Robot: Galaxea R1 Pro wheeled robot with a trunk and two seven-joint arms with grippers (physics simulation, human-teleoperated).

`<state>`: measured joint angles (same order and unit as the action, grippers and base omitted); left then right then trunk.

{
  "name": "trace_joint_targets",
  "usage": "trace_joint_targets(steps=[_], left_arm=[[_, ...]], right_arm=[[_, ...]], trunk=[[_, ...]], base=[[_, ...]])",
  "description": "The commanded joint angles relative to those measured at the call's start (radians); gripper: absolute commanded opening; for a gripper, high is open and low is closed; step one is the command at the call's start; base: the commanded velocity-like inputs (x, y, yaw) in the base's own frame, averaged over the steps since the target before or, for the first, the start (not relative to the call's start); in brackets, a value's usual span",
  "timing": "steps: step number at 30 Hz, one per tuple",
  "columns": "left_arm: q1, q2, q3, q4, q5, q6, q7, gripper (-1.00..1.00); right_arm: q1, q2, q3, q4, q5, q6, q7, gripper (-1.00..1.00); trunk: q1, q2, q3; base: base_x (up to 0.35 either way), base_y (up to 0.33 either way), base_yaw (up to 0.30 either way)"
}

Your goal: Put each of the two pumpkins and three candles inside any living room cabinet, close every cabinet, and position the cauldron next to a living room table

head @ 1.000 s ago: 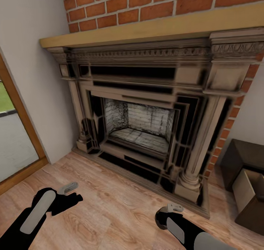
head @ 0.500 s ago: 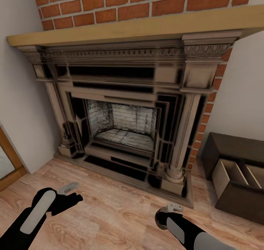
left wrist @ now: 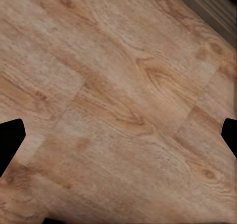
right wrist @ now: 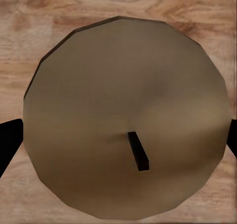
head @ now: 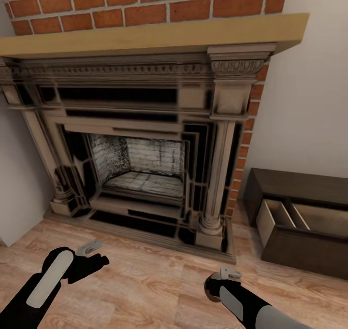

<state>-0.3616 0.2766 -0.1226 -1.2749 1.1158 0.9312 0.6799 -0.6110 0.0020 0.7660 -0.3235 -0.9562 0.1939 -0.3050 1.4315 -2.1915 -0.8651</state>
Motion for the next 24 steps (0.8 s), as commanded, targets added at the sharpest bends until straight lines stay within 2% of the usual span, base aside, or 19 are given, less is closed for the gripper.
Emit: trace_joint_targets(steps=[1, 24], left_arm=[[0.0, 0.001, -0.002, -0.001, 0.01, 0.0, 0.01, 1.0], [0.0, 0.001, -0.002, -0.001, 0.01, 0.0, 0.01, 1.0]], right_arm=[[-0.001, 0.0, 0.006, -0.002, -0.003, 0.004, -0.006, -1.0], [-0.001, 0.0, 0.006, -0.002, -0.003, 0.005, -0.006, -1.0]], trunk=[[0.0, 0.0, -0.001], [0.0, 0.0, -0.001]], base=[[0.0, 0.0, -0.28], [0.0, 0.0, -0.28]])
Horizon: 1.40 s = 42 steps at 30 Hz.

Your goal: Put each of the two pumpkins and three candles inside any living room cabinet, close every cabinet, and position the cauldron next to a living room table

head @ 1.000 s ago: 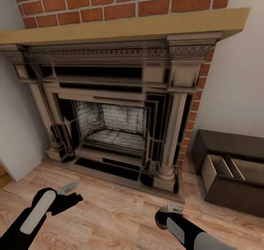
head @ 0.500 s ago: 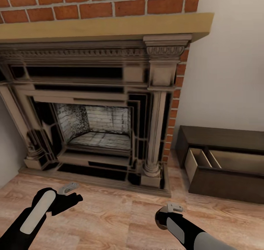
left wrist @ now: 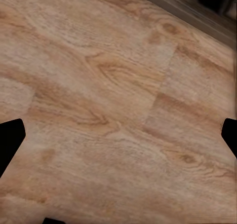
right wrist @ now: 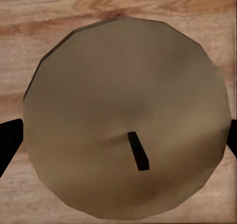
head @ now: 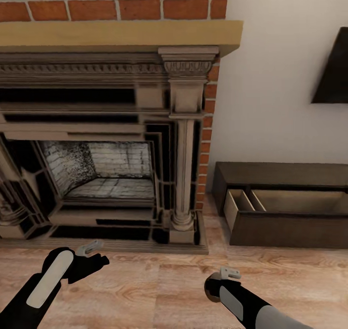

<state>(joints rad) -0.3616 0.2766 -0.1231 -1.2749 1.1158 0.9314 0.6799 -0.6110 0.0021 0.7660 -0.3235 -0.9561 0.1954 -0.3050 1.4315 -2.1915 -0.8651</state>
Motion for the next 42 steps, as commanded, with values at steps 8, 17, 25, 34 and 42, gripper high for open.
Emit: trace_joint_targets(steps=[8, 17, 25, 34, 42], left_arm=[[0.0, 0.001, -0.002, -0.001, 0.01, 0.0, 0.01, 1.0], [0.0, 0.001, -0.002, -0.001, 0.01, 0.0, 0.01, 1.0], [0.0, 0.001, -0.002, -0.001, 0.01, 0.0, 0.01, 1.0], [0.0, 0.001, -0.002, -0.001, 0.01, 0.0, 0.01, 1.0], [0.0, 0.001, -0.002, -0.001, 0.01, 0.0, 0.01, 1.0]], right_arm=[[-0.001, 0.001, 0.006, -0.002, -0.003, 0.004, -0.006, -1.0], [-0.001, 0.001, 0.006, -0.002, -0.003, 0.004, -0.006, -1.0], [-0.001, 0.001, 0.006, -0.002, -0.003, 0.003, -0.006, -1.0], [-0.001, 0.001, 0.006, -0.002, -0.003, 0.004, -0.006, -1.0], [-0.001, 0.0, 0.006, -0.002, -0.003, 0.003, -0.006, -1.0]], trunk=[[0.0, 0.0, -0.001], [0.0, 0.0, -0.001], [0.0, 0.0, -0.001], [0.0, 0.0, -0.001], [0.0, 0.0, -0.001]], base=[[0.0, 0.0, -0.28], [0.0, 0.0, -0.28], [0.0, 0.0, -0.28], [0.0, 0.0, -0.28], [0.0, 0.0, -0.28]])
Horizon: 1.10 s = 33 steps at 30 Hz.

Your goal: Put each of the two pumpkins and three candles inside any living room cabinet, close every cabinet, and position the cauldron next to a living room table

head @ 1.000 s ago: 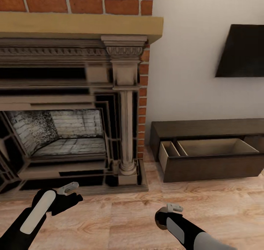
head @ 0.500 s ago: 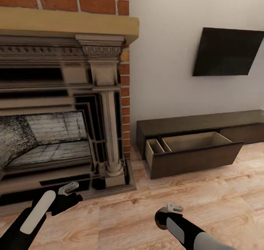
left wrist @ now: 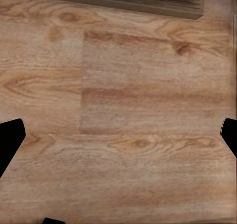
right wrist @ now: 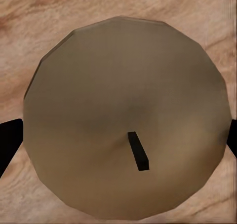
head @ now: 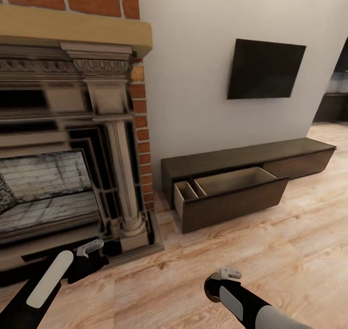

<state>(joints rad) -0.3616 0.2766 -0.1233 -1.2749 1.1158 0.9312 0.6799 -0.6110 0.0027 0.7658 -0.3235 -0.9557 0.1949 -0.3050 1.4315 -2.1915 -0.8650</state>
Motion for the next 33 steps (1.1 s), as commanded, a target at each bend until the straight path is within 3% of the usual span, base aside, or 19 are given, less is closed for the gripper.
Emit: trace_joint_targets(steps=[1, 33], left_arm=[[0.0, 0.001, -0.002, -0.001, 0.01, 0.0, 0.01, 1.0], [0.0, 0.0, -0.004, -0.011, 0.012, 0.0, 0.01, 1.0]], right_arm=[[-0.001, 0.0, 0.006, -0.002, -0.003, 0.004, -0.006, -1.0], [-0.001, -0.001, 0.006, -0.002, -0.004, 0.004, -0.006, -1.0]], trunk=[[0.0, 0.0, -0.001], [-0.004, 0.007, 0.002]], base=[[0.0, 0.0, -0.28], [0.0, 0.0, -0.28]])
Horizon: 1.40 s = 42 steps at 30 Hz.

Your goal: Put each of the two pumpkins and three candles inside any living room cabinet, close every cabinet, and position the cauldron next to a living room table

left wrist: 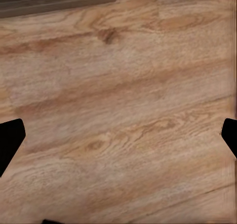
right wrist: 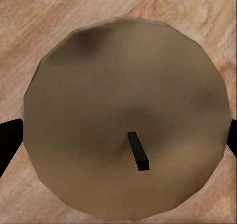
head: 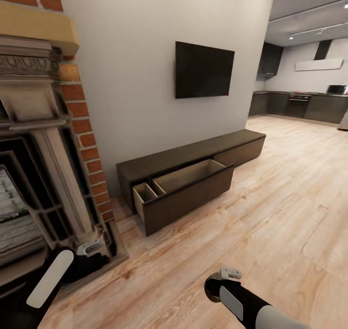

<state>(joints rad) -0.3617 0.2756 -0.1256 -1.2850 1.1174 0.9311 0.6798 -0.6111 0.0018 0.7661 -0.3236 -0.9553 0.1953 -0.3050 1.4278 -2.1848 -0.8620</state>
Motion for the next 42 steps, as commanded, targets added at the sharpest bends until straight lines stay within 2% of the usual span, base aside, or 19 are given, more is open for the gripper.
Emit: trace_joint_targets(steps=[1, 14, 22, 31, 42], left_arm=[[0.0, 0.001, -0.002, -0.001, 0.01, 0.0, 0.01, 1.0], [0.0, 0.002, -0.002, -0.001, 0.009, 0.0, 0.01, 1.0], [0.0, 0.002, -0.002, -0.001, 0.009, 0.001, 0.01, 1.0], [0.0, 0.002, -0.002, -0.001, 0.009, 0.0, 0.01, 1.0], [0.0, 0.002, -0.002, -0.001, 0.009, 0.001, 0.01, 1.0]], right_arm=[[-0.001, 0.0, 0.005, -0.002, -0.004, 0.004, -0.006, -1.0], [-0.001, 0.0, 0.005, -0.002, -0.005, 0.003, -0.006, -1.0], [-0.001, 0.001, 0.005, -0.003, -0.004, 0.001, -0.006, -1.0], [-0.001, 0.0, 0.005, -0.002, -0.005, 0.003, -0.006, -1.0], [-0.001, 0.0, 0.005, -0.002, -0.005, 0.003, -0.006, -1.0]], trunk=[[-0.004, 0.007, 0.002], [-0.054, 0.098, 0.043], [-0.085, 0.154, 0.068], [-0.085, 0.154, 0.067], [-0.085, 0.154, 0.064]], base=[[0.0, 0.0, -0.28], [0.0, 0.0, -0.275], [0.0, 0.0, -0.054], [0.0, 0.0, -0.032], [0.0, 0.0, -0.205]])
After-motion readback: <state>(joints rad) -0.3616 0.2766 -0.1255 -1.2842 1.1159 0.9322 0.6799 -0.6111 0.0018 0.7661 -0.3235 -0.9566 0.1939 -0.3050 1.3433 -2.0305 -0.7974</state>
